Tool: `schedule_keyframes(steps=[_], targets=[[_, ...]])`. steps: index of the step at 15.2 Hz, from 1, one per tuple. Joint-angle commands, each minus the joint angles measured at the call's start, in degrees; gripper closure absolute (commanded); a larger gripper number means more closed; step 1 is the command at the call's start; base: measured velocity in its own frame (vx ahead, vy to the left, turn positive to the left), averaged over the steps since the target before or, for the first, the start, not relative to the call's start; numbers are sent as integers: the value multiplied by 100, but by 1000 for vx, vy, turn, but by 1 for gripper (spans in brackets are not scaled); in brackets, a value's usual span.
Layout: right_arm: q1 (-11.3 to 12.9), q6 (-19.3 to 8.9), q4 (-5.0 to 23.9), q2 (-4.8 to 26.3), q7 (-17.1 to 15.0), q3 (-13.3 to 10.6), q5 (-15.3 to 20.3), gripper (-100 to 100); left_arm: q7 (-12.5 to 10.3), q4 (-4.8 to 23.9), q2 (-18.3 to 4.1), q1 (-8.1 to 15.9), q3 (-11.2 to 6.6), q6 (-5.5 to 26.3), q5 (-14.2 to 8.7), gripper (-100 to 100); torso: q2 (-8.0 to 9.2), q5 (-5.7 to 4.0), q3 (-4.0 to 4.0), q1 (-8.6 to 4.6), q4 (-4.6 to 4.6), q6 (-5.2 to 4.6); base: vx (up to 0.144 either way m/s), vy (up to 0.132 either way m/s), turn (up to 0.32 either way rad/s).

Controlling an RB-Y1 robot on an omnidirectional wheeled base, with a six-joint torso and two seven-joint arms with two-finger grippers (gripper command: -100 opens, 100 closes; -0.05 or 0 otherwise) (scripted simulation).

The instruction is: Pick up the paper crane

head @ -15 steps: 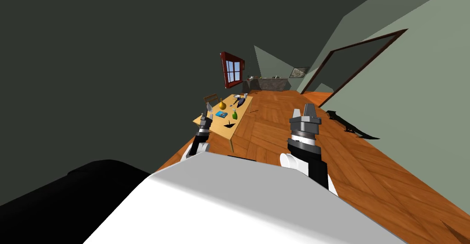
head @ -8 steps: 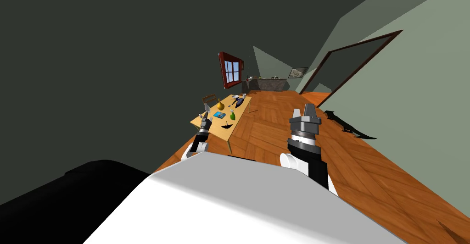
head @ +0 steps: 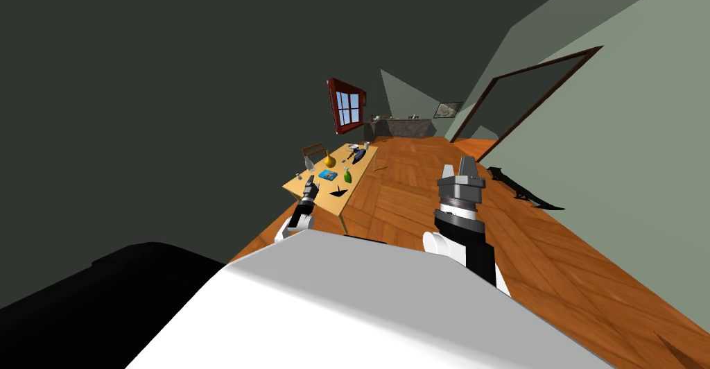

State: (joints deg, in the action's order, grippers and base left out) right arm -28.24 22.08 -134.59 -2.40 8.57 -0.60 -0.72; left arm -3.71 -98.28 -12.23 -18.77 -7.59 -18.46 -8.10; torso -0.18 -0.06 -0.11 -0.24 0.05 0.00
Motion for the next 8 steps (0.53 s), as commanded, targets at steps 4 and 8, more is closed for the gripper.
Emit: schedule_keyframes(steps=[4,8], targets=[[0,0,0,0,0,0,0,0,-45,538,16,168,-130,189,-95,-100,0,2,0,3,0,0,38,-48,-17],[0,0,0,0,0,0,0,0,-112,1156,58,357,-314,519,-233,-100,-9,-1,-5,-8,2,0,63,-76,-18]])
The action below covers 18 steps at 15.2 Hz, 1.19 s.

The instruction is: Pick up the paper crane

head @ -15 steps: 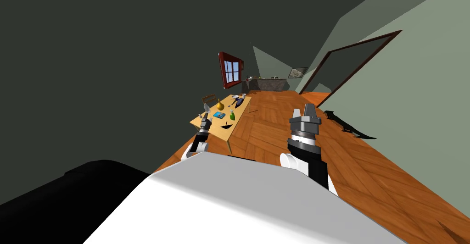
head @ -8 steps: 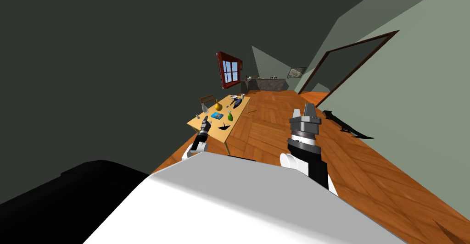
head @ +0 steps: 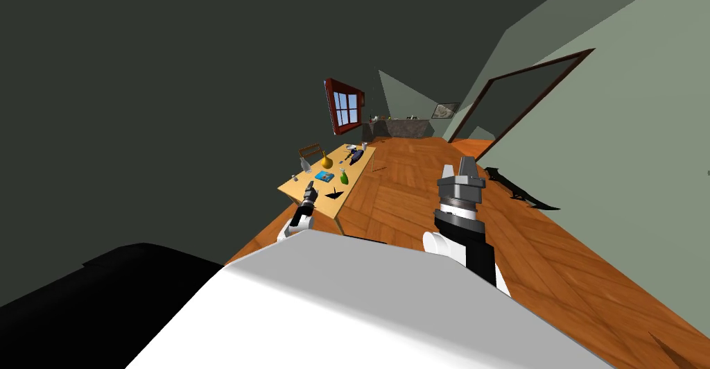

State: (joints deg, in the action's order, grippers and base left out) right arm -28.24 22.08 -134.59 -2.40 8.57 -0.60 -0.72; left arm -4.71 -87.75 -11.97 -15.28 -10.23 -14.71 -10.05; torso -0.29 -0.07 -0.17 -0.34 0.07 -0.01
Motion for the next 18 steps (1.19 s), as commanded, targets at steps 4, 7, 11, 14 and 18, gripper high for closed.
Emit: schedule_keyframes(steps=[4,7,11,14,18], targets=[[0,0,0,0,0,0,0,0,-56,495,84,127,-167,353,-125,-100,0,1,0,6,0,0,65,-61,-18],[0,0,0,0,0,0,0,0,-96,863,155,240,-276,549,-207,-100,2,2,1,11,0,1,58,-49,-15],[0,0,0,0,0,0,0,0,-133,1201,247,343,-377,729,-283,-100,6,2,3,14,-1,1,52,-42,-13],[0,0,0,0,0,0,0,0,-150,1356,301,390,-423,812,-318,-100,9,3,5,17,-2,0,41,-34,-10],[0,0,0,0,0,0,0,0,-206,1867,571,546,-575,1084,-432,-100,2,2,1,10,0,0,62,-50,-17]])
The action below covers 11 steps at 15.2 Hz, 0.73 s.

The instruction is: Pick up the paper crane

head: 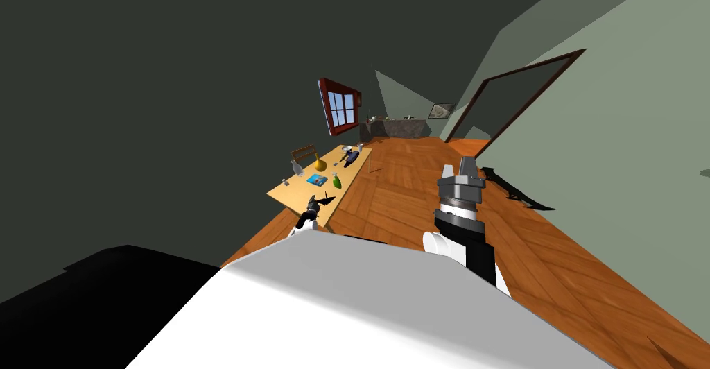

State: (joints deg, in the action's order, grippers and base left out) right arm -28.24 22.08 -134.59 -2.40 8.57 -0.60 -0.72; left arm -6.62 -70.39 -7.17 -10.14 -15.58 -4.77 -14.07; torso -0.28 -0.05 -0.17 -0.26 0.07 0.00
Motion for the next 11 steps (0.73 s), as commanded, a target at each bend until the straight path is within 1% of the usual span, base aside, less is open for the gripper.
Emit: schedule_keyframes(steps=[1,4,6,7,8,10,11], targets=[[0,0,0,0,0,0,0,0,-26,227,172,62,-69,142,-52,-100,0,0,0,0,0,0,68,-54,-13],[0,0,0,0,0,0,0,0,-47,425,436,122,-128,248,-96,-100,2,0,1,3,0,0,57,-39,-10],[0,0,0,0,0,0,0,0,-53,474,556,137,-143,274,-107,-100,7,1,4,9,-2,-1,35,-17,-6],[0,0,0,0,0,0,0,0,-49,483,478,161,-140,232,-97,-100,12,2,6,13,-3,0,17,-6,-1],[1,0,0,0,0,0,0,0,-51,643,529,186,-120,87,-83,-100,17,2,9,17,-4,1,43,36,3],[0,0,0,1,0,1,0,0,-54,757,551,205,-104,-27,-74,-100,2,7,2,43,-2,1,101,70,-7],[0,0,0,1,0,1,0,0,-56,685,526,197,-114,67,-84,-100,-8,8,-3,49,0,1,68,40,-7]])
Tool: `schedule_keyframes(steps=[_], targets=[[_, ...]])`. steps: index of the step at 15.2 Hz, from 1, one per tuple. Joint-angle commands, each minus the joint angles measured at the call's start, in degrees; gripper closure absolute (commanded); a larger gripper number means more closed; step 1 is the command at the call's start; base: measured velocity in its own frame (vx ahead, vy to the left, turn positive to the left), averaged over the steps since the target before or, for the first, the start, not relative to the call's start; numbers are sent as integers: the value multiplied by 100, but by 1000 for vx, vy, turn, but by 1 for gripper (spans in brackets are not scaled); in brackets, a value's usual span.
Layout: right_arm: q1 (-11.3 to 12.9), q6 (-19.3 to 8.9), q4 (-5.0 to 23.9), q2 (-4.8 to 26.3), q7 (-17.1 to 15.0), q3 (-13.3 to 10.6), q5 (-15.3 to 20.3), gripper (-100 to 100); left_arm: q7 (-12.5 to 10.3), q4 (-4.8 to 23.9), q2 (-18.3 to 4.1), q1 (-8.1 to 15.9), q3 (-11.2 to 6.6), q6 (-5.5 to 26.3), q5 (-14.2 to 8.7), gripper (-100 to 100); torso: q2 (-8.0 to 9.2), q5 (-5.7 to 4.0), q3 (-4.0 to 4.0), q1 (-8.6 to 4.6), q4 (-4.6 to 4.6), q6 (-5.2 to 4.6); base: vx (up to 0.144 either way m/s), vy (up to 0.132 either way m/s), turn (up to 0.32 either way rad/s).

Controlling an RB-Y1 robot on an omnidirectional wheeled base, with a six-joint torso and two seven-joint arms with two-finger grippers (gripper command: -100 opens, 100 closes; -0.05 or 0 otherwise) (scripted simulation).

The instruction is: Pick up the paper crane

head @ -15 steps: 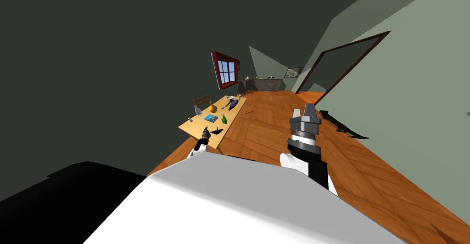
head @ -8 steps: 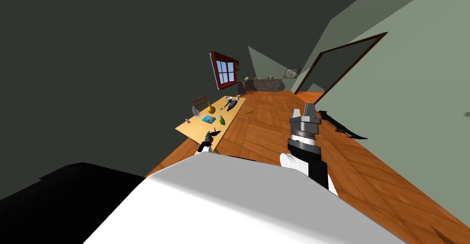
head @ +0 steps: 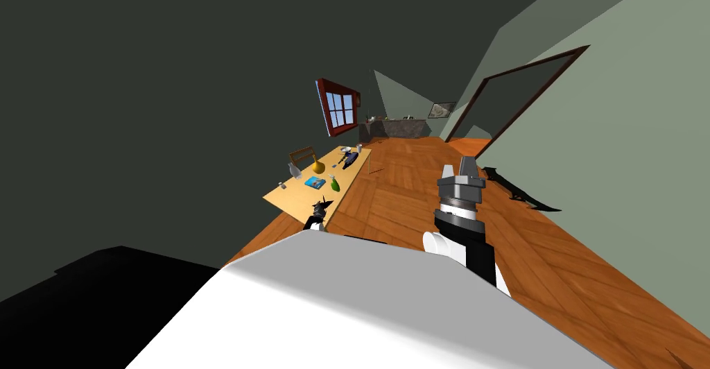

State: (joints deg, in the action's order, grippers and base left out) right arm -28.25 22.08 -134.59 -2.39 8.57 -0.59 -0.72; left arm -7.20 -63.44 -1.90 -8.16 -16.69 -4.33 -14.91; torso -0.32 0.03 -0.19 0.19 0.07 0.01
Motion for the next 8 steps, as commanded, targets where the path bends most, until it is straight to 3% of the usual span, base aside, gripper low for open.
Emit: schedule_keyframes(steps=[1,5,7,8], targets=[[0,0,0,0,0,0,0,0,0,0,0,0,0,0,0,100,0,0,0,0,0,0,23,15,-3],[1,0,0,-1,0,-1,0,0,-2,1,1,0,-1,1,-1,100,28,-5,17,-19,-7,-1,5,3,1],[1,0,0,-1,0,-1,0,0,11,-225,-31,-41,-33,213,-14,100,39,-8,22,-27,-8,0,-61,-46,4],[2,0,0,-1,0,-1,0,0,4,-119,-22,-10,-22,97,-9,100,56,-9,30,-41,-9,0,-61,-46,9]])
